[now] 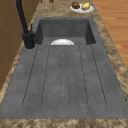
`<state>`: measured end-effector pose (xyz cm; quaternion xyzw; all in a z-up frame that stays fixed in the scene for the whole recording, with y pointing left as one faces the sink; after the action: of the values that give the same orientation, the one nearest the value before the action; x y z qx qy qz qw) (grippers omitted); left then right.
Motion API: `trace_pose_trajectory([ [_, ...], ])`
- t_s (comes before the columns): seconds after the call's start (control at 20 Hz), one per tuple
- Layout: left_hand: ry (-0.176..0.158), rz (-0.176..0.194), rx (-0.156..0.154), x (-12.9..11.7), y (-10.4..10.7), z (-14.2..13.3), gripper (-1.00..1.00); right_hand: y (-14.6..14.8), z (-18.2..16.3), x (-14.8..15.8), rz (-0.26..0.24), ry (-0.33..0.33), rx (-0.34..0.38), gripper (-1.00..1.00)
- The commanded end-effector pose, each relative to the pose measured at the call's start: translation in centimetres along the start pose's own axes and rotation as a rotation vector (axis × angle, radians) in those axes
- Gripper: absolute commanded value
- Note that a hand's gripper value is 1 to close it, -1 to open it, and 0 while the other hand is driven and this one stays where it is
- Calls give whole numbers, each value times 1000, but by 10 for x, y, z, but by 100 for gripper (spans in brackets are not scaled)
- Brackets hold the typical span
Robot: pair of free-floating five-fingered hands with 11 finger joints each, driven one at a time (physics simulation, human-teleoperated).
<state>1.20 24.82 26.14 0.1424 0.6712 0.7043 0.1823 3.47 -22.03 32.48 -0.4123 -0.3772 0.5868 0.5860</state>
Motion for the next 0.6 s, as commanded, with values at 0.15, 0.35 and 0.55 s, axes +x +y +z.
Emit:
trace_pose_trajectory([
  [0.15,1,-2,1,0,0,0,0,-20,-49,18,5,4,-7,-100],
  [0.35,2,-3,2,0,0,0,0,-27,-80,38,21,13,-33,-100],
  [0.55,2,-4,3,0,0,0,0,-22,-114,62,40,26,-68,-100],
])
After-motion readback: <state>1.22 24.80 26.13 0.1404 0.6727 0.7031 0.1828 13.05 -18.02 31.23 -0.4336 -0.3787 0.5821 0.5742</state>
